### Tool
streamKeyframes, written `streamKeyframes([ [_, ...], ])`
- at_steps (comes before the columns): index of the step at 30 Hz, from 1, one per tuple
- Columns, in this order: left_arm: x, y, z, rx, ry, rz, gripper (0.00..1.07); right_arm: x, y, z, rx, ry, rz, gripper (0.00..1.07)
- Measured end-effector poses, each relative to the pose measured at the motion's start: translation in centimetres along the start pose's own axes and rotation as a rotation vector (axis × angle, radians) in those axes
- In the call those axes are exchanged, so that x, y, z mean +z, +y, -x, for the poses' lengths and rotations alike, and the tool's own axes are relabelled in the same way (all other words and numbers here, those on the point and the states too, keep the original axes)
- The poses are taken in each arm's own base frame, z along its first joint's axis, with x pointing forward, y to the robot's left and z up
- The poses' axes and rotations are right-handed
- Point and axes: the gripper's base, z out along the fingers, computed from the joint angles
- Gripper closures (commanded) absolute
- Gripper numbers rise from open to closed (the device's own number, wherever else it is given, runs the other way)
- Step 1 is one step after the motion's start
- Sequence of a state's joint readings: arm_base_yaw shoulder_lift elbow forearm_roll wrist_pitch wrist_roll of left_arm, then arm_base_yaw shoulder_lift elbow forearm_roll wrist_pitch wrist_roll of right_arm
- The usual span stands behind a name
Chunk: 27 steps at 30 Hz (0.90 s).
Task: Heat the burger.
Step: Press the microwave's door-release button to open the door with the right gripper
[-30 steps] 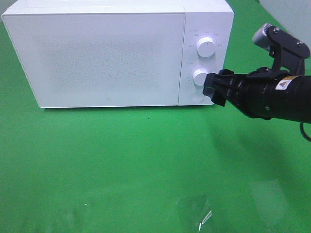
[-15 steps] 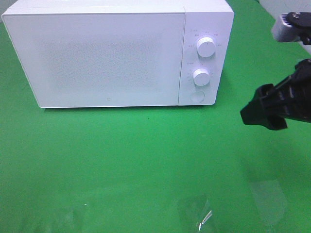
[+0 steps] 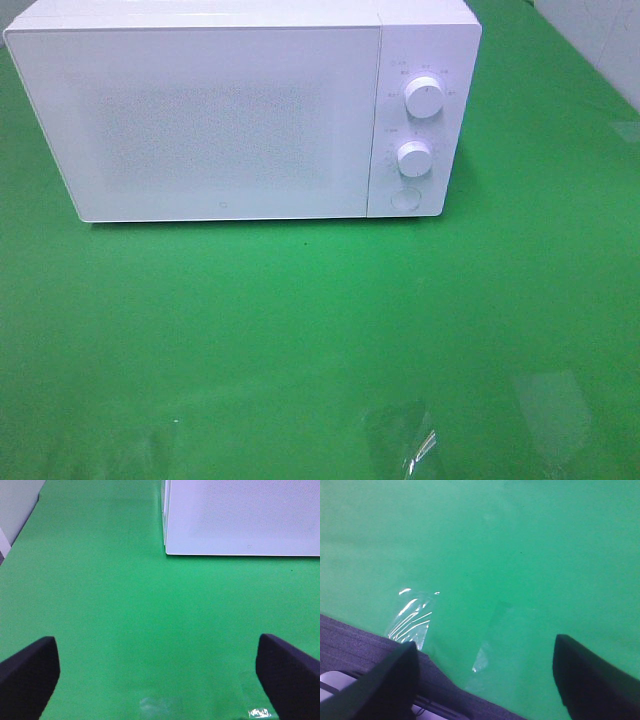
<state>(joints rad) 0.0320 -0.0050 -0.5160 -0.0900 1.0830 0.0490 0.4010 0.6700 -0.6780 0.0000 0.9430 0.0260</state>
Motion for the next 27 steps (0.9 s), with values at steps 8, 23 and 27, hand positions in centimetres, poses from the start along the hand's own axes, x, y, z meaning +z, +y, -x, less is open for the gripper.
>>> streamKeyframes([
  [8,0.0,0.0,0.0,0.000,0.000,0.000,0.07,-3.7,-0.3,-3.8,0.003,-0.162,-0.018,0.37],
  [23,0.0,0.0,0.0,0.000,0.000,0.000,0.07,-5.3,-0.5,-9.4,0.141,-0.422,-0.191,0.37],
  [27,0.0,0.0,0.0,0.000,0.000,0.000,0.07,-5.6,-0.4,-9.8,0.151,-0.457,-0.210,0.37],
])
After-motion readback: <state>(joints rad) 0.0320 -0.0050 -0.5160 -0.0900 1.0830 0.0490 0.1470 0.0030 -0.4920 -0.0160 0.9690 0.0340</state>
